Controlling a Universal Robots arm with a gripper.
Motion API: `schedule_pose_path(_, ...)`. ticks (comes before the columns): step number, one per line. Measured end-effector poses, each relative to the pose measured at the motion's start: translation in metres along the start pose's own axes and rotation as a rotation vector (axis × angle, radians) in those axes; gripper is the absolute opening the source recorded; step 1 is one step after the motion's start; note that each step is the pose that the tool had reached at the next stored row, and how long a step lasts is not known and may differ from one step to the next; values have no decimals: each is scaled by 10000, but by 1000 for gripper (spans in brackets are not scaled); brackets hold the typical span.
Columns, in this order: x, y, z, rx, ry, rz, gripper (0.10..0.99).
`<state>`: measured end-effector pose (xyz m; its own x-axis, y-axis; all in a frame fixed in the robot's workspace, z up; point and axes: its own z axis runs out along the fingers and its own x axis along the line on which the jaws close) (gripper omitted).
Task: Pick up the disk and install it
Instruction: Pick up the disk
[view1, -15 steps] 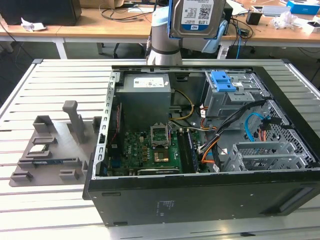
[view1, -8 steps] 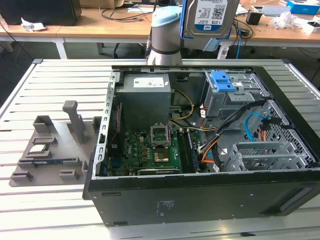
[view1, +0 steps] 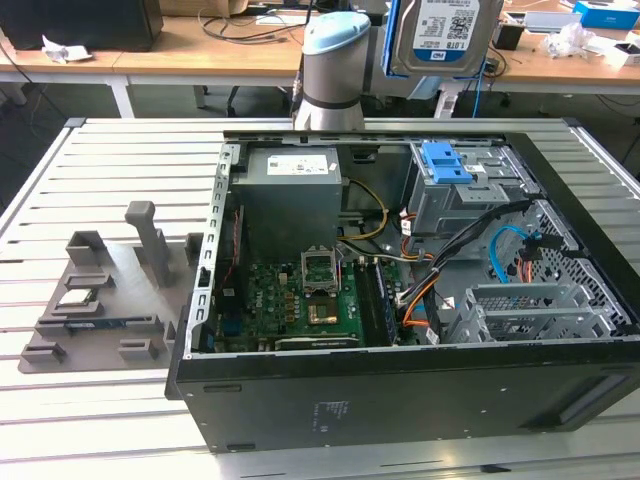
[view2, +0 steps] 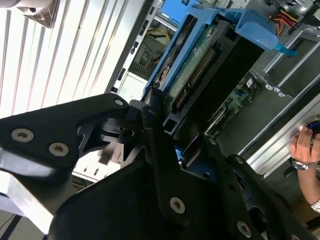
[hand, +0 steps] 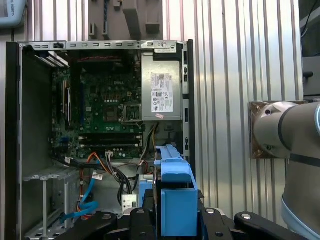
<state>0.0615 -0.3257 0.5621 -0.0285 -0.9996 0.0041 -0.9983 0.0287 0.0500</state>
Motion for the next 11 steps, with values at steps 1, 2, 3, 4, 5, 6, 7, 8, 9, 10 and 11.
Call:
schedule_pose_path(1, -1, -22, -1, 0, 0, 0, 365)
schedule_pose_path(2, -5, -89, -4, -2, 0, 1, 365)
schedule_pose_path(3, -6, -120, -6, -2, 1, -1, 365)
schedule_pose_path(4, -7, -144, -7, -3, 0, 0, 365)
schedule_pose_path(5, -9, -169, -8, -3, 1, 1, 365)
schedule_pose_path(6, -10, -192, -10, -4, 1, 1, 365)
schedule_pose_path(7, -12, -232, -12, -5, 1, -1, 365)
schedule_pose_path(8, -13, -253, -13, -6, 1, 0, 365)
schedule_pose_path(9, -14, -273, -14, -6, 0, 1, 365)
schedule_pose_path(10, -15, -300, -15, -6, 1, 0, 365)
schedule_pose_path(11, -16, -318, -16, -6, 1, 0, 365)
